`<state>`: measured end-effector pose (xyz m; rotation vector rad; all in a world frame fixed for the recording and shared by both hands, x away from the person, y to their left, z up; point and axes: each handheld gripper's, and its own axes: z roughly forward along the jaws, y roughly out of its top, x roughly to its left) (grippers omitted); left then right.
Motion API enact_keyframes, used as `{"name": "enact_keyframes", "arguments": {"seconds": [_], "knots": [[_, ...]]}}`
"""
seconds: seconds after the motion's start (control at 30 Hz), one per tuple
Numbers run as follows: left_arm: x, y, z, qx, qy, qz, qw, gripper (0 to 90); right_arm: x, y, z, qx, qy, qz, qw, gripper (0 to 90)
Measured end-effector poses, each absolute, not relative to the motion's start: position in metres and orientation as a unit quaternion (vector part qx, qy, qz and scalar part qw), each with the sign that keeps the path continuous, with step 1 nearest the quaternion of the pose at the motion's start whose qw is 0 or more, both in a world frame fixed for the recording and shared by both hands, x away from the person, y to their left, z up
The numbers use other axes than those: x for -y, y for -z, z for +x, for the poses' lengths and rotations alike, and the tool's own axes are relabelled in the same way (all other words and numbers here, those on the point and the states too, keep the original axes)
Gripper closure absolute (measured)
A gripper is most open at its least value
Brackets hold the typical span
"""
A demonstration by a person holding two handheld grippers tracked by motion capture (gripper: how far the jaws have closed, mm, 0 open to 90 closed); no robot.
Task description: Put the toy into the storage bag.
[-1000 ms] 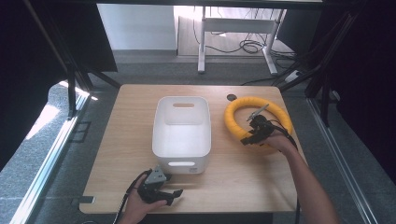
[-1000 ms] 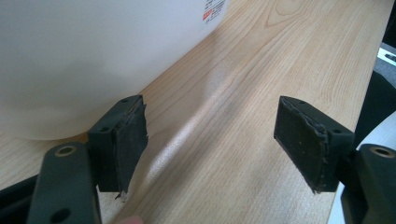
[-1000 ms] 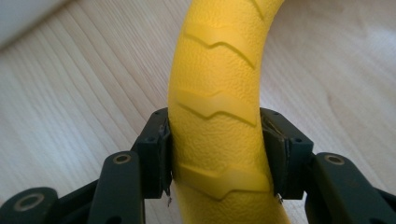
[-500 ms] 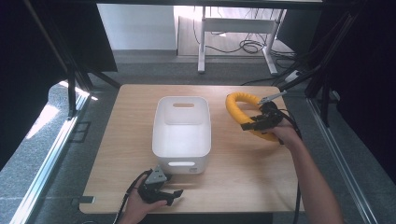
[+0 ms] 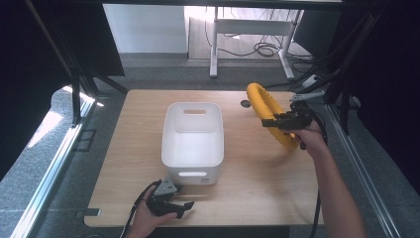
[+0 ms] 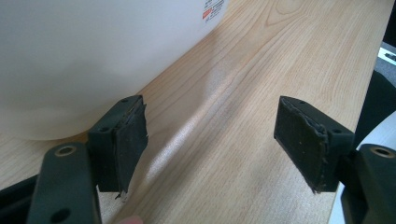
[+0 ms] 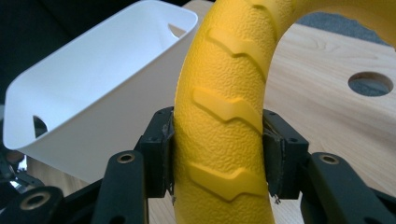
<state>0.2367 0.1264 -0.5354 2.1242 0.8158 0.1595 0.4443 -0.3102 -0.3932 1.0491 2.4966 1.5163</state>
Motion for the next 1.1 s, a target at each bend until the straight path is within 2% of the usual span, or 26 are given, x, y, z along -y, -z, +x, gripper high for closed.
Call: {"name": "enact_keyframes", "arguments": {"seconds": [1.1], "knots": [[-0.126,0.536,0.237,-0.324,-0.063,0.848,0.415,25.6,0.301,0.362,0.416,-0.775,-0.561,0.29,0.039,51.6]]}}
